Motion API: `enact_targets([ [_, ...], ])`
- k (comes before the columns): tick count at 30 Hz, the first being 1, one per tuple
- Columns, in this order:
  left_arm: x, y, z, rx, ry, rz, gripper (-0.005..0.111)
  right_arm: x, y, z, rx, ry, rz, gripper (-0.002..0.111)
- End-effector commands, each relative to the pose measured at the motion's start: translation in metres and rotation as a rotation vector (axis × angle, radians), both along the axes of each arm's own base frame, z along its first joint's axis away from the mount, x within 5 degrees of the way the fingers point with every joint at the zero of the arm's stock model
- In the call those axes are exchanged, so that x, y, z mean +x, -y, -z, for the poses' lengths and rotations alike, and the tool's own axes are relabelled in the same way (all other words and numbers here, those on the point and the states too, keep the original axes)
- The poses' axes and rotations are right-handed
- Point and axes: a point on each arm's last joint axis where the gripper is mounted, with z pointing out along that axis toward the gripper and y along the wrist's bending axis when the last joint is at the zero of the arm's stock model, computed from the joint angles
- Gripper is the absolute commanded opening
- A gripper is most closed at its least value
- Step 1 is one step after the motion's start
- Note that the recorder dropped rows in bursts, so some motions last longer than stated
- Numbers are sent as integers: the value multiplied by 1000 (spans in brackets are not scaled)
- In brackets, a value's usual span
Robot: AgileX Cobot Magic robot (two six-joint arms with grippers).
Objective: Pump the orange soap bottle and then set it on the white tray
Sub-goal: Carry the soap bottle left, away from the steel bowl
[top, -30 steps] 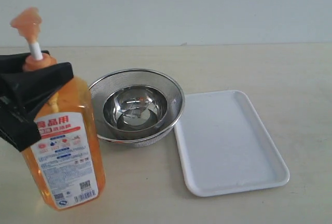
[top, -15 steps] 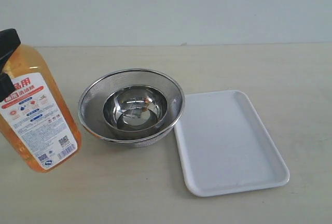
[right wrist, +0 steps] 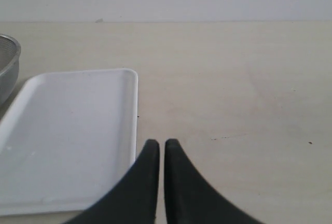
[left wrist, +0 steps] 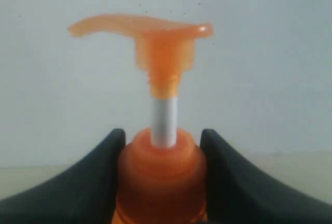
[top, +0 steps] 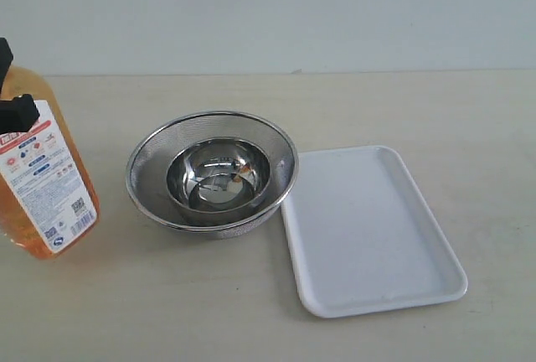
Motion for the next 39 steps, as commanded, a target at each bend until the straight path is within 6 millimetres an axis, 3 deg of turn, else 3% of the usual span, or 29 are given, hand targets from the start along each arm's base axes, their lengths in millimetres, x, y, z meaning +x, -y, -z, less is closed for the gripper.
enact_targets([
  [1, 13, 3, -7, -6, 93, -47, 5, 0, 0, -1, 3, 10, 3, 1],
  [11, 50, 20, 5, 33, 63, -75, 5, 0, 0, -1, 3, 10, 3, 1],
  [22, 58, 19, 22, -87, 65, -121, 5, 0, 0, -1, 3, 10, 3, 1],
  [27, 61, 17, 31, -58, 42, -167, 5, 0, 0, -1, 3, 10, 3, 1],
  [39, 63, 18, 35, -76, 39, -158, 5, 0, 0, -1, 3, 10, 3, 1],
])
